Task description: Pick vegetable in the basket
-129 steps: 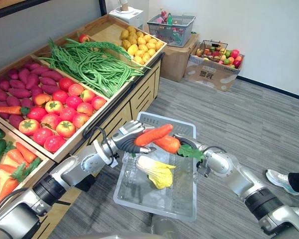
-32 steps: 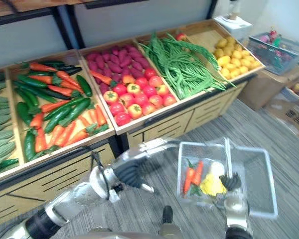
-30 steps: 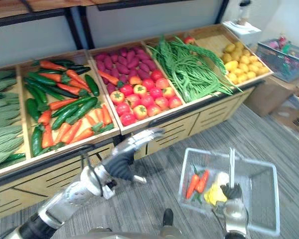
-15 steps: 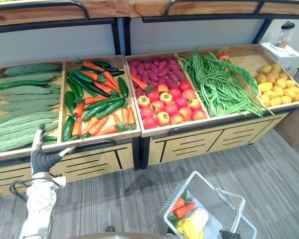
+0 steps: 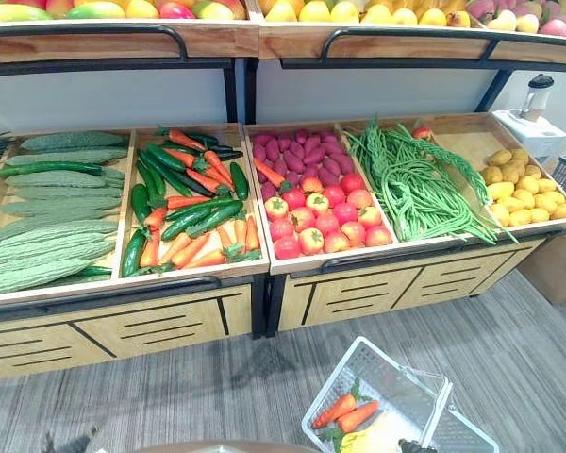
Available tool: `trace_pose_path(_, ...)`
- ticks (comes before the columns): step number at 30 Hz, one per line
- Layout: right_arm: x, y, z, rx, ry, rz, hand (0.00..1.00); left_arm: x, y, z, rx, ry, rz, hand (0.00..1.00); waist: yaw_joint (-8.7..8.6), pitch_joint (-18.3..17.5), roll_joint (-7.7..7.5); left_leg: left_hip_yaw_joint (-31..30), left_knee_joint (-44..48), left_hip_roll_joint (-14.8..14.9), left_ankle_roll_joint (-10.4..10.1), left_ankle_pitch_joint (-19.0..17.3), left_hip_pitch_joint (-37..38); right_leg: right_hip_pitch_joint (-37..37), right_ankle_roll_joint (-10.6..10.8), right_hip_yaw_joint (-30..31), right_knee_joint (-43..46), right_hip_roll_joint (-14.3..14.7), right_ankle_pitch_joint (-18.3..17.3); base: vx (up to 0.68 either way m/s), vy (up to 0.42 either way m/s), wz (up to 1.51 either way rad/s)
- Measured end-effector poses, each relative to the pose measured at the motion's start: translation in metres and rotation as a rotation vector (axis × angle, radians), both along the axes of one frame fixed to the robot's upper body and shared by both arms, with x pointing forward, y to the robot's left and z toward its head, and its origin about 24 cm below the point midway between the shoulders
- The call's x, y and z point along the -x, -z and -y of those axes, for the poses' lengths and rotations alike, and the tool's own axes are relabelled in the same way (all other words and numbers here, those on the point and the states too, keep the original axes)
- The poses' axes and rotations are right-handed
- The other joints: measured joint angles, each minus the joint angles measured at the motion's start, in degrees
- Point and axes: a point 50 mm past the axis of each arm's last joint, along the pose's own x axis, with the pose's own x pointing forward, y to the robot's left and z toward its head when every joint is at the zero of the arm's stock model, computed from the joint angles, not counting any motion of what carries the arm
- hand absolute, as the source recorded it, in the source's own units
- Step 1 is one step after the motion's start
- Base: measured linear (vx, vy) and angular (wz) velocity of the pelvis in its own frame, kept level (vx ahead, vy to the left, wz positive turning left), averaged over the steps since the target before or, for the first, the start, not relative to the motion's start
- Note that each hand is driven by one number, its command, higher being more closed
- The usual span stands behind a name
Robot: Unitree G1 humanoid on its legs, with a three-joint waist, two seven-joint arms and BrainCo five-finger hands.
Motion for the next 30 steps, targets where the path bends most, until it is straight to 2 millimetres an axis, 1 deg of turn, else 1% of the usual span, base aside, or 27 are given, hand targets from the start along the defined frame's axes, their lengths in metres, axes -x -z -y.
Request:
trace_pose_path(2,-0.002,0.001,-0.001,-0.002,0.003,-0.001,1.0,0.01,0.007,0.007,0.048,0.007,-0.063,0.0,-0.15,0.0,-0.01,0.2,0.0,0.0,0.3,0.2,0.5,0.1,0.2,0.2,0.0,0.0,0.1,0.08,-0.005,-0.06)
trace_pose_path(4,-0.005,0.001,-0.002,-0.009,0.0,-0.003,1.0,0.014,0.011,0.01,0.074,0.033,-0.097,0.0,-0.36,0.1,0.0,0.2,0.0,0.0,0.3,0.0,0.7,0.2,0.2,0.3,0.0,0.1,0.2,0.05,-0.009,-0.05)
trace_pose_path(6,-0.007,0.001,-0.002,-0.01,-0.005,-0.001,1.0,0.011,0.012,0.012,0.088,0.057,-0.102,0.0,-0.53,0.2,0.03,0.2,0.0,0.0,0.2,0.0,0.6,0.1,0.2,0.4,0.0,0.1,0.1,0.0,0.0,0.0)
trace_pose_path(7,-0.01,0.001,-0.003,-0.01,-0.01,0.004,1.0,0.009,0.012,0.013,0.093,0.076,-0.103,0.0,-0.99,0.2,0.06,0.2,0.0,0.0,0.2,-0.1,0.7,0.1,0.2,0.4,0.0,0.1,0.1,0.0,0.0,0.0)
trace_pose_path(8,-0.011,0.001,-0.003,-0.01,-0.016,0.004,1.0,0.008,0.012,0.013,0.094,0.087,-0.102,0.0,-1.09,0.2,0.08,0.3,0.0,0.0,0.2,-0.1,0.7,0.1,0.2,0.5,0.0,0.1,0.1,-0.01,-0.008,-0.03)
trace_pose_path(12,-0.011,0.001,-0.003,-0.008,-0.03,0.002,1.0,0.0,0.013,0.017,0.116,0.167,-0.097,0.0,-1.26,0.7,0.34,0.7,0.0,0.0,0.1,-0.3,1.2,0.2,-0.3,1.0,0.2,0.1,-0.2,-0.03,-0.009,-0.07)
trace_pose_path(14,-0.013,0.001,-0.003,-0.008,-0.032,0.006,1.0,0.001,0.015,0.021,0.123,0.199,-0.115,0.0,-1.09,1.3,0.37,1.8,0.3,0.2,-0.2,-1.2,1.8,0.0,-0.1,2.1,1.1,0.1,-0.7,-0.04,-0.006,-0.21)
trace_pose_path(15,-0.015,0.001,-0.003,-0.008,-0.032,0.011,1.0,0.001,0.016,0.022,0.126,0.209,-0.123,0.0,-1.18,1.7,0.34,2.1,1.9,0.5,-0.3,-2.1,1.6,-0.2,0.0,2.6,2.2,0.0,-1.5,-0.03,-0.008,-0.28)
trace_pose_path(16,-0.021,-0.001,-0.003,-0.004,-0.031,0.027,1.0,-0.005,0.016,0.026,0.129,0.248,-0.118,0.0,-1.21,3.8,-0.09,2.5,10.2,2.0,-0.1,-7.0,-0.6,-1.3,0.0,3.8,6.9,-0.4,-4.0,-0.04,-0.014,-0.25)
trace_pose_path(17,-0.022,-0.001,-0.002,0.0,-0.028,0.032,1.0,-0.007,0.016,0.027,0.13,0.264,-0.118,0.0,-1.24,4.3,0.28,2.7,13.8,2.9,-0.3,-8.8,-1.7,-2.0,0.1,4.2,8.7,-0.3,-4.9,-0.07,0.003,-0.39)
trace_pose_path(18,-0.024,-0.002,0.001,0.007,-0.029,0.035,1.0,-0.008,0.017,0.031,0.139,0.298,-0.122,0.0,-1.09,5.1,1.0,3.5,19.8,4.7,-0.2,-12.0,-3.3,-3.3,0.2,5.6,12.2,0.0,-6.7,-0.07,0.024,-0.5)
trace_pose_path(19,-0.024,-0.002,0.0,0.007,-0.034,0.037,1.0,-0.008,0.017,0.033,0.143,0.319,-0.126,0.0,-1.15,5.2,1.25,4.7,23.6,6.0,-0.2,-14.1,-4.4,-4.9,0.5,7.2,14.2,0.5,-6.8,-0.06,0.061,-0.62)
trace_pose_path(20,-0.025,-0.002,-0.001,0.005,-0.037,0.041,1.0,-0.009,0.017,0.033,0.144,0.332,-0.126,0.0,-1.11,5.2,1.24,5.5,25.1,6.5,-0.2,-15.0,-4.5,-5.5,0.8,8.4,14.4,0.7,-6.6,0.0,0.113,-0.85)
trace_pose_path(21,-0.029,-0.002,-0.006,0.001,-0.052,0.06,1.0,-0.014,0.017,0.034,0.145,0.366,-0.124,0.0,-1.08,5.4,1.05,7.8,27.2,7.3,0.0,-16.5,-5.2,-6.8,1.5,10.9,14.3,1.1,-5.4,-0.01,0.136,-1.11)
trace_pose_path(22,-0.036,-0.004,-0.008,0.007,-0.077,0.085,1.0,-0.017,0.017,0.034,0.134,0.411,-0.129,0.0,-0.99,6.1,0.84,10.8,28.5,8.2,0.3,-17.7,-5.4,-8.4,1.5,13.3,14.0,2.0,-3.4,-0.05,0.119,-1.22)
trace_pose_path(23,-0.04,-0.006,-0.009,0.011,-0.091,0.097,1.0,-0.022,0.016,0.034,0.126,0.43,-0.123,0.0,-1.08,6.6,1.33,12.3,29.2,8.8,0.6,-18.4,-5.3,-9.1,1.2,13.6,13.7,2.3,-1.6,-0.18,0.138,-1.41)
trace_pose_path(24,-0.049,-0.008,-0.01,0.018,-0.114,0.123,1.0,-0.032,0.015,0.034,0.119,0.448,-0.104,0.0,-1.12,7.7,0.85,16.2,29.1,9.2,1.3,-18.6,-4.7,-10.5,-0.1,13.0,11.1,3.3,4.2,-0.23,0.144,-1.62)
trace_pose_path(25,-0.06,-0.011,-0.013,0.019,-0.147,0.148,1.0,-0.036,0.015,0.038,0.124,0.451,-0.09,0.0,-0.66,8.8,2.42,21.1,27.2,10.7,2.8,-17.9,-3.0,-10.5,-3.8,8.4,9.3,3.9,7.7,-0.23,0.169,-1.58)
trace_pose_path(26,-0.065,-0.012,-0.014,0.024,-0.152,0.159,1.0,-0.04,0.014,0.038,0.115,0.463,-0.077,0.0,-1.09,9.8,2.41,22.8,26.3,10.4,3.1,-17.5,-2.0,-11.4,-6.5,3.2,16.0,2.5,2.8,-0.18,0.164,-1.43)
trace_pose_path(27,-0.068,-0.016,-0.007,0.056,-0.16,0.17,1.0,-0.044,0.012,0.037,0.098,0.5,-0.076,0.0,-1.62,10.5,1.94,26.3,25.0,9.5,3.5,-17.2,-0.3,-12.2,-8.1,-6.2,29.1,-1.1,-6.2,-0.11,0.151,-0.98)
trace_pose_path(28,-0.069,-0.017,-0.003,0.068,-0.171,0.165,1.0,-0.045,0.012,0.037,0.094,0.509,-0.077,0.0,-1.64,10.5,1.87,27.9,25.0,9.4,3.8,-17.3,0.4,-12.0,-8.1,-9.2,34.2,-2.7,-9.0,-0.1,0.167,-1.25)
trace_pose_path(29,-0.069,-0.016,-0.002,0.071,-0.187,0.151,1.0,-0.045,0.011,0.037,0.09,0.526,-0.081,0.0,-1.57,10.4,1.86,31.5,24.8,9.6,4.0,-17.4,1.7,-11.2,-8.5,-12.7,41.5,-4.6,-12.3,-0.04,0.122,-1.17)
trace_pose_path(30,-0.068,-0.014,-0.005,0.062,-0.201,0.138,1.0,-0.045,0.011,0.037,0.088,0.54,-0.085,0.0,-1.61,10.4,1.87,33.8,24.3,9.6,4.0,-17.4,2.7,-10.4,-8.2,-14.1,45.1,-5.2,-13.9,0.0,0.103,-1.46)
